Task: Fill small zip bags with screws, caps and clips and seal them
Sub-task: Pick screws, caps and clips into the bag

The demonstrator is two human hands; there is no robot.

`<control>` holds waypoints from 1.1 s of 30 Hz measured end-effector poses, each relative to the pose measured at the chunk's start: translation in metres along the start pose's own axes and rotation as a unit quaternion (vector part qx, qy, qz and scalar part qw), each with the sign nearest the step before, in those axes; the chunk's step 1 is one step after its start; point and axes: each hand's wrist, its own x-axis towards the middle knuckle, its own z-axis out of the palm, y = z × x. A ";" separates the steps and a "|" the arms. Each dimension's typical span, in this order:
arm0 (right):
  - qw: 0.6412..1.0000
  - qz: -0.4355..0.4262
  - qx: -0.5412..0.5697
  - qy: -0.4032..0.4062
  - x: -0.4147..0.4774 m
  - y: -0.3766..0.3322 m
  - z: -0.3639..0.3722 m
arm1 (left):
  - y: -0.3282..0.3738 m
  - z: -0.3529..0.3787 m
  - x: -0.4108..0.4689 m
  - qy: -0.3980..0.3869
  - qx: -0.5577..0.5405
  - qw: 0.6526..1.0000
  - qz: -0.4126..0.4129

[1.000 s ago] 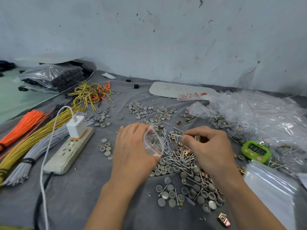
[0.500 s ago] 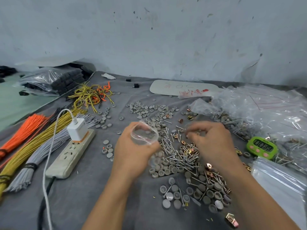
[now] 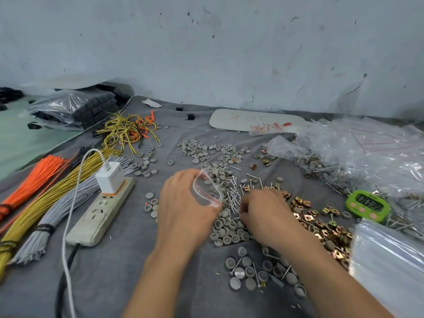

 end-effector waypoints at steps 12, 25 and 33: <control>0.955 -0.063 0.234 0.168 -0.023 -0.013 -0.039 | 0.010 0.014 -0.001 -0.036 0.085 0.986 0.138; 0.992 0.009 0.121 -0.040 -0.008 0.018 -0.018 | 0.009 0.003 0.002 0.034 -0.110 0.992 -0.053; 1.000 -0.010 0.016 -0.018 -0.004 0.010 0.001 | 0.011 0.004 0.000 0.028 -0.081 0.995 -0.043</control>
